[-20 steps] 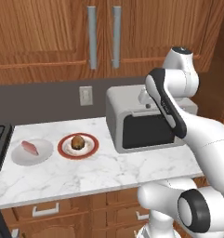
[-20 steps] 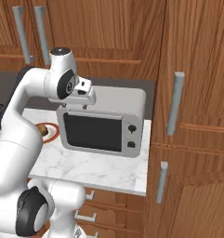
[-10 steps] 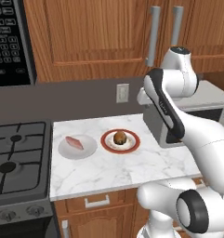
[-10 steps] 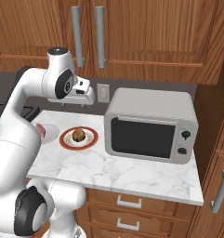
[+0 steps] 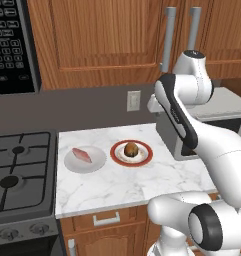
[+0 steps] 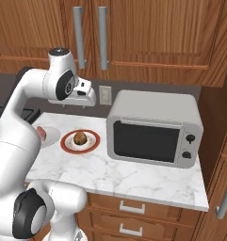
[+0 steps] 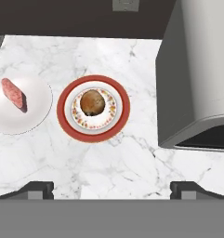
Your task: Open the toaster oven door. Place the bread on the top rack in the toaster oven and place the steak on the bottom rack.
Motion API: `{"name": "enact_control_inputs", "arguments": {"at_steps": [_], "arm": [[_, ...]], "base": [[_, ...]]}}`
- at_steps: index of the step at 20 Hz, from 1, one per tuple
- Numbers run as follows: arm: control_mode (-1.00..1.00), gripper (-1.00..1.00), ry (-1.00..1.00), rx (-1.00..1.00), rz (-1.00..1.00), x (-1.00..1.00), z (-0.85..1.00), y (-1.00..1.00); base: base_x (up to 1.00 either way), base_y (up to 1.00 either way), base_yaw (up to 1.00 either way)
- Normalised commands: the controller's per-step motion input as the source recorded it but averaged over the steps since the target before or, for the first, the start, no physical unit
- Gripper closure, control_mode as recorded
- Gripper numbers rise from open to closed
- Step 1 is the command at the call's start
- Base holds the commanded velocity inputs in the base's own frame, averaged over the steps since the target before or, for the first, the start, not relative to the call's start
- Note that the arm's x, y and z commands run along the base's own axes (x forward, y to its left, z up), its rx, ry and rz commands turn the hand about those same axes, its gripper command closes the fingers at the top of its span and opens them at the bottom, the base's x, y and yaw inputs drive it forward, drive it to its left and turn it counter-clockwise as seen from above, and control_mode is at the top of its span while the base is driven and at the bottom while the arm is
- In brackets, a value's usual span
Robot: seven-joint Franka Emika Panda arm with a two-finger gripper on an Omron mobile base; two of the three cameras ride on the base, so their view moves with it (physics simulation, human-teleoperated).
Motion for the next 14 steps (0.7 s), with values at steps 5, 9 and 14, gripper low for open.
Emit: {"name": "enact_control_inputs", "arguments": {"at_steps": [5, 9, 14], "arm": [[1.0, -1.0, 0.0, 0.0, 0.0, 0.0, 0.0, 0.0], [1.0, -1.0, 0.0, 0.0, 0.0, 0.0, 0.0, 0.0], [1.0, -1.0, 0.0, 0.0, 0.0, 0.0, 0.0, 0.0]], "base": [[0.0, 0.0, 0.0], [0.0, 0.0, 0.0], [0.0, 0.0, 0.0]]}}
